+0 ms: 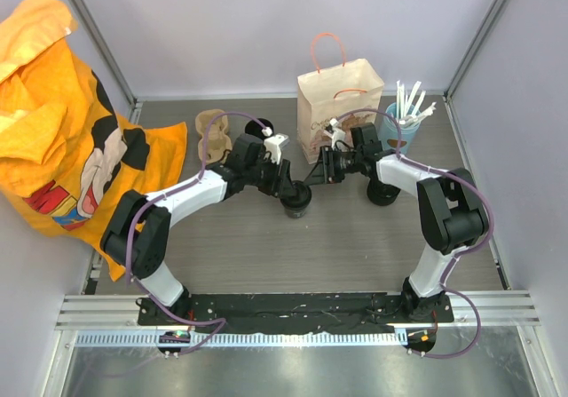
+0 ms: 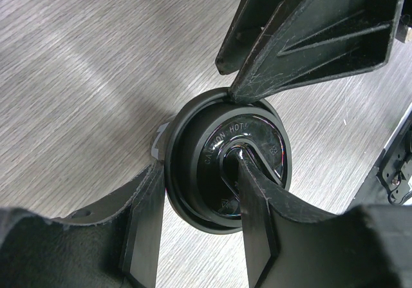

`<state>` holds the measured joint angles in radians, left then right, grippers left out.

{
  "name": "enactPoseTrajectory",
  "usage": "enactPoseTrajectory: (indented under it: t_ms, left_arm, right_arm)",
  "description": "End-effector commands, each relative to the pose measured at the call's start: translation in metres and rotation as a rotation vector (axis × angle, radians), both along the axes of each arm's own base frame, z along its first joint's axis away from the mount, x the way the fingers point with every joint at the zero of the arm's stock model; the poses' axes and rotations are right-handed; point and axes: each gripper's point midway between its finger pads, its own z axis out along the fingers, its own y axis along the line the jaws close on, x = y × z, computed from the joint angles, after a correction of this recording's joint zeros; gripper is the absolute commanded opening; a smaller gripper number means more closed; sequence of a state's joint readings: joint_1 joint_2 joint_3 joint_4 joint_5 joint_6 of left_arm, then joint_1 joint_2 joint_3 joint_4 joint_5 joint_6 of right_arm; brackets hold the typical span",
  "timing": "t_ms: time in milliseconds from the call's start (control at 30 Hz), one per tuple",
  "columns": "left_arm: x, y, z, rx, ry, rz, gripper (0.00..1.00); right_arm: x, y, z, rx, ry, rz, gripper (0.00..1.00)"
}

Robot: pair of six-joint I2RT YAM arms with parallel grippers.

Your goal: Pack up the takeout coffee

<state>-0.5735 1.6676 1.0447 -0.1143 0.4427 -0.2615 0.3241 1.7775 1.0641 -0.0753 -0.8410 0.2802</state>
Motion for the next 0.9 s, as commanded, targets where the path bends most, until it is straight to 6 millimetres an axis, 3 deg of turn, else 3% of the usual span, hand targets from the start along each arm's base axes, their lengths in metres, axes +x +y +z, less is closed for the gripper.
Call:
enactPoseTrajectory:
  t_ms: [0,233,667,800,867]
  left_arm:
    - [-0.026,0.056,-0.095,0.354,0.122,0.030,0.24]
    - [-0.029,0.053,-0.095,0.352,0.119,0.018,0.22]
    - [-0.036,0.048,-0.102,0.371,0.116,-0.003,0.20]
    - [-0.035,0.048,-0.098,0.363,0.094,-0.002,0.19]
    - [-0.033,0.048,-0.093,0.358,0.077,0.004,0.19]
  right_arm:
    - [-0.045,0.006,-0.057,-0.212,0.096,0.081,0.38]
    - [-0.046,0.020,-0.034,-0.124,0.090,0.136,0.40]
    - [-0.063,0.009,-0.075,-0.400,-0.002,0.184,0.39]
    - [-0.065,0.012,-0.071,-0.408,-0.015,0.198,0.40]
    - [-0.056,0.016,-0.057,-0.391,-0.050,0.189,0.42]
